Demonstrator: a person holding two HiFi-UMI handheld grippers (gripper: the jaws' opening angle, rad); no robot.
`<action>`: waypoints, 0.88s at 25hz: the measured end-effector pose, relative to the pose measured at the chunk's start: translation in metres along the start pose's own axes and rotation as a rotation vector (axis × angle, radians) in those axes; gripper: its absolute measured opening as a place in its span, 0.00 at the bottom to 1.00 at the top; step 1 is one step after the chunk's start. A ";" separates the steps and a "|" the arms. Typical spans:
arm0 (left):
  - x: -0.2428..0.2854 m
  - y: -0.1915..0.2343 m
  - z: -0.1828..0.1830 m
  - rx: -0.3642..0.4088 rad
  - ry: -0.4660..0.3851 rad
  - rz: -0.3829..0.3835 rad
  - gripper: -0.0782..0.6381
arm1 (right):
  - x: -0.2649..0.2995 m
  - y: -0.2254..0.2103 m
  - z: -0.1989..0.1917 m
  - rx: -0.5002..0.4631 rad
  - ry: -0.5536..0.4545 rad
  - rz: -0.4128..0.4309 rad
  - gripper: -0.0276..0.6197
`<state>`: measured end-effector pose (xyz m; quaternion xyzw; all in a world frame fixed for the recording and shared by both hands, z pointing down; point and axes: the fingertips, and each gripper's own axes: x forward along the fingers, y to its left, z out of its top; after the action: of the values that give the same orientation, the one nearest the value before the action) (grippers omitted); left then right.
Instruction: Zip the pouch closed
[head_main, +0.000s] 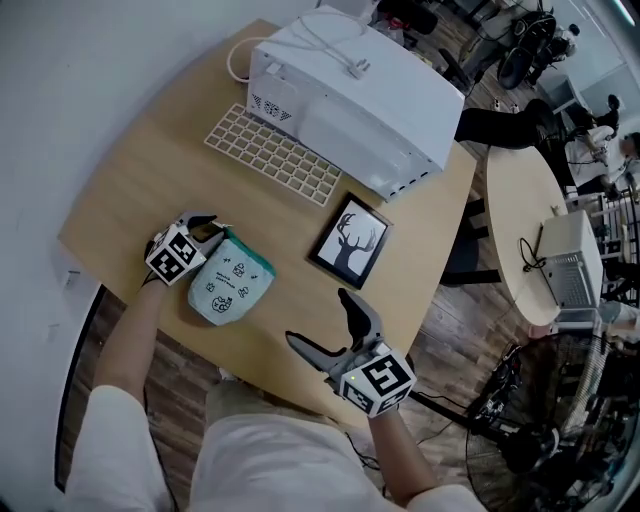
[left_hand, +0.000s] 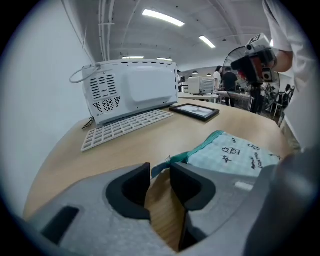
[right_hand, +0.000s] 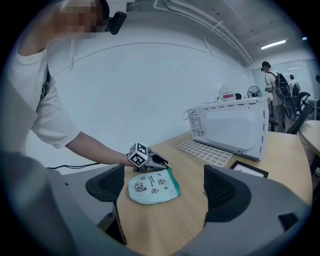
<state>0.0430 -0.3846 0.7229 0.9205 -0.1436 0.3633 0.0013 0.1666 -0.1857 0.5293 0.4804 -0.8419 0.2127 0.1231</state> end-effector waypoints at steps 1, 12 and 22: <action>0.002 -0.001 0.001 0.003 0.001 -0.002 0.29 | 0.000 -0.001 -0.002 0.007 -0.002 -0.003 0.79; -0.044 -0.023 0.044 0.119 -0.068 0.006 0.15 | 0.009 0.016 0.005 -0.017 -0.039 0.032 0.76; -0.138 -0.070 0.106 0.192 -0.270 0.020 0.15 | 0.013 0.056 0.037 -0.102 -0.091 0.096 0.71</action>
<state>0.0362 -0.2928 0.5595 0.9554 -0.1165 0.2485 -0.1094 0.1118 -0.1886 0.4890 0.4418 -0.8784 0.1533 0.0989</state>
